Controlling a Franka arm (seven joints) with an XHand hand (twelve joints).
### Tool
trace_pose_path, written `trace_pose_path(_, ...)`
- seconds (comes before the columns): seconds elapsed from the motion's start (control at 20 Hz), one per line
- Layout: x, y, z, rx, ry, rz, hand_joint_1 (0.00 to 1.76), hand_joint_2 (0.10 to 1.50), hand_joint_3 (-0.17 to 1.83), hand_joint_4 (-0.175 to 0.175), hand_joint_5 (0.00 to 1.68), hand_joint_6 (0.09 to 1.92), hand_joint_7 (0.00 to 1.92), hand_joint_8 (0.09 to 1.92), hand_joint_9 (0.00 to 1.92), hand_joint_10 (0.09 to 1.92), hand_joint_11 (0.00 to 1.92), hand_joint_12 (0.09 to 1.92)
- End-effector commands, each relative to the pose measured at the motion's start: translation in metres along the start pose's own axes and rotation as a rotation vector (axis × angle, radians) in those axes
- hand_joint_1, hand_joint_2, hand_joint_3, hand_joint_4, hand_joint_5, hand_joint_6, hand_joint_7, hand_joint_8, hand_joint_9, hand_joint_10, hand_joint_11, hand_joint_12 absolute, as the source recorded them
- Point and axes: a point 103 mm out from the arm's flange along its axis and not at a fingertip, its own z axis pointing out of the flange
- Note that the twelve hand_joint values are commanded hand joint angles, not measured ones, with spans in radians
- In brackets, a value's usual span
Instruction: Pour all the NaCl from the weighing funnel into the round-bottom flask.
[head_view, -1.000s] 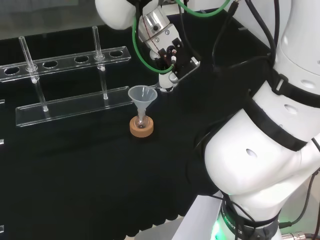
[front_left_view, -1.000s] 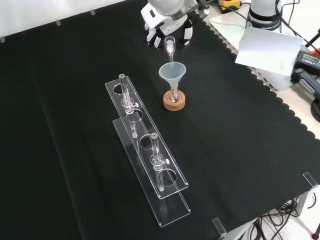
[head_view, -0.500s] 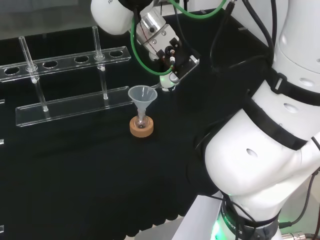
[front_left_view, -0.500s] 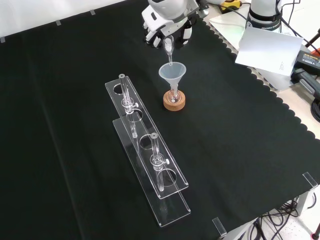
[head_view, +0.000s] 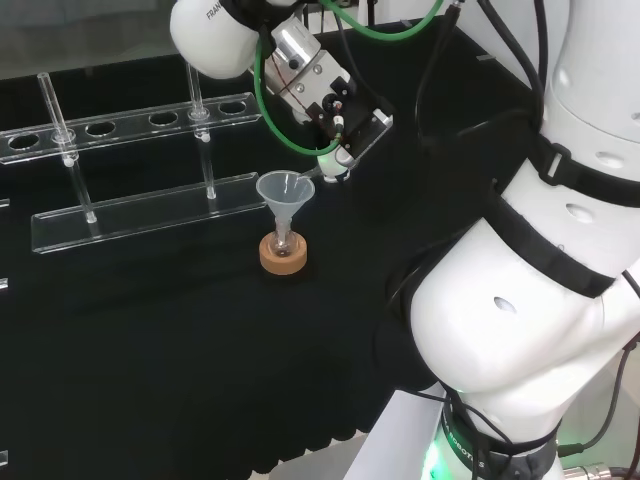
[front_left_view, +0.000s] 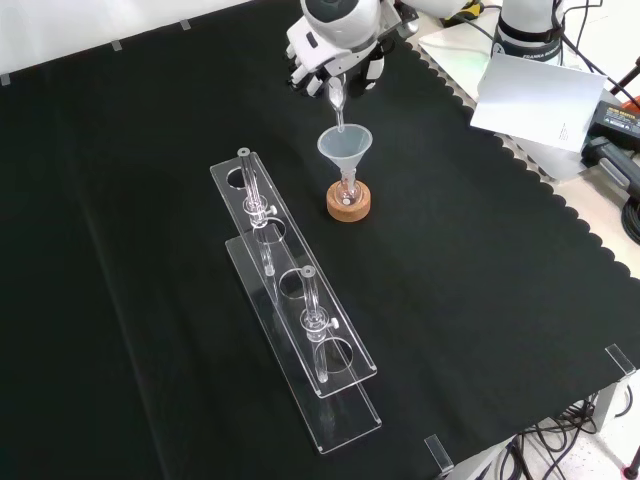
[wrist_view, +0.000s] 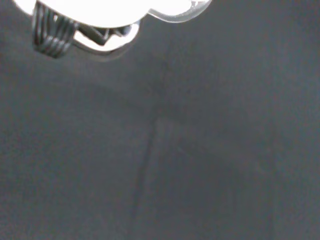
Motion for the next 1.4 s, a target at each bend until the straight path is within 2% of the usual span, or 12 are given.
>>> trace_pose_path(0.05, -0.001, 0.000, -0.001, -0.010, 0.002, -0.009, 1.14, 0.61, 0.78, 0.101, 1.23, 0.81, 0.60, 0.67, 0.94, 0.33, 0.82, 1.04)
trace_pose_path(0.2, -0.002, 0.003, 0.002, -0.005, -0.007, -0.008, 1.14, 0.61, 0.78, 0.100, 1.23, 0.81, 0.60, 0.67, 0.94, 0.33, 0.82, 1.04)
trace_pose_path(0.3, -0.010, 0.006, 0.009, -0.001, -0.064, 0.021, 1.14, 0.61, 0.78, 0.100, 1.23, 0.81, 0.60, 0.67, 0.94, 0.33, 0.82, 1.04)
trace_pose_path(0.55, -0.011, 0.007, 0.011, 0.002, -0.116, 0.036, 1.14, 0.61, 0.78, 0.098, 1.23, 0.82, 0.60, 0.67, 0.94, 0.33, 0.82, 1.04)
trace_pose_path(0.9, -0.011, 0.007, 0.011, -0.001, -0.127, 0.038, 1.14, 0.61, 0.78, 0.097, 1.22, 0.82, 0.59, 0.67, 0.94, 0.33, 0.83, 1.03)
trace_pose_path(1.25, -0.011, 0.007, 0.011, -0.006, -0.108, 0.036, 1.14, 0.61, 0.78, 0.096, 1.22, 0.82, 0.59, 0.67, 0.93, 0.33, 0.83, 1.03)
trace_pose_path(1.35, -0.012, -0.002, 0.005, -0.017, -0.087, 0.019, 1.14, 0.61, 0.78, 0.096, 1.22, 0.82, 0.59, 0.67, 0.93, 0.33, 0.83, 1.03)
trace_pose_path(1.4, -0.004, -0.003, -0.003, -0.016, -0.009, 0.002, 1.14, 0.61, 0.78, 0.097, 1.22, 0.82, 0.59, 0.67, 0.93, 0.33, 0.83, 1.03)
